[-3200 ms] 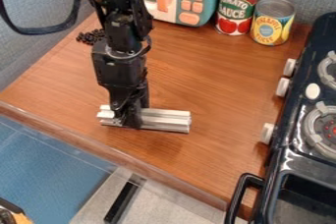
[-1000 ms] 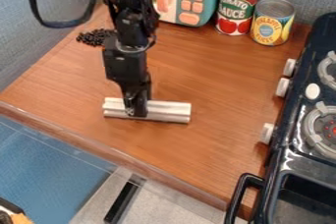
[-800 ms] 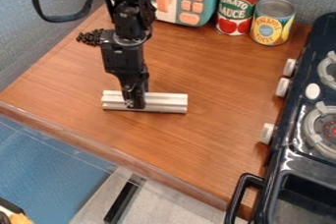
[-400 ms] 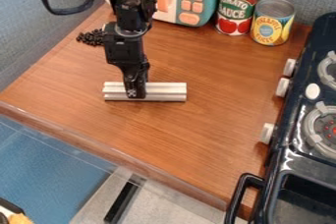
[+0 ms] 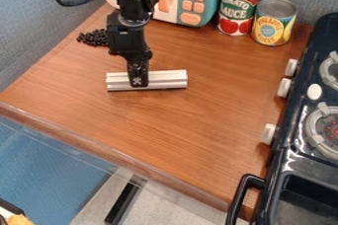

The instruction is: Sweep into pile

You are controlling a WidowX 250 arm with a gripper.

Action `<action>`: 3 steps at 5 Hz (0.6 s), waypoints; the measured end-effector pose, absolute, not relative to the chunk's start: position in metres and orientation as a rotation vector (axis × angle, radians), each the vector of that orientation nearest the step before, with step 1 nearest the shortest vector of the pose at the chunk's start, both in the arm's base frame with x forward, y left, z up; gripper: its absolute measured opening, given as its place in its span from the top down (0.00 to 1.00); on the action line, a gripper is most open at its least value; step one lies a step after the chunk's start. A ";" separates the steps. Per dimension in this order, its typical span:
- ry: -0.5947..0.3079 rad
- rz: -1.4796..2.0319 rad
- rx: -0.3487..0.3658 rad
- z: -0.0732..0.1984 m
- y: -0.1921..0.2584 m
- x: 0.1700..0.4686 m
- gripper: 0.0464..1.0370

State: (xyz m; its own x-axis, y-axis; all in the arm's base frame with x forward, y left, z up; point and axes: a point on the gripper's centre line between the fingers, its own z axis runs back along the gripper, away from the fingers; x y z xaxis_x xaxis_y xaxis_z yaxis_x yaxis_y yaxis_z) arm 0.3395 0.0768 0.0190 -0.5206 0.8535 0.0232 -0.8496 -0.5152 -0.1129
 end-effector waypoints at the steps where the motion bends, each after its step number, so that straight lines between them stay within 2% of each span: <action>1: -0.134 2.150 -0.039 0.019 0.084 0.348 0.68; 3: -0.153 2.244 -0.041 0.019 0.108 0.369 0.68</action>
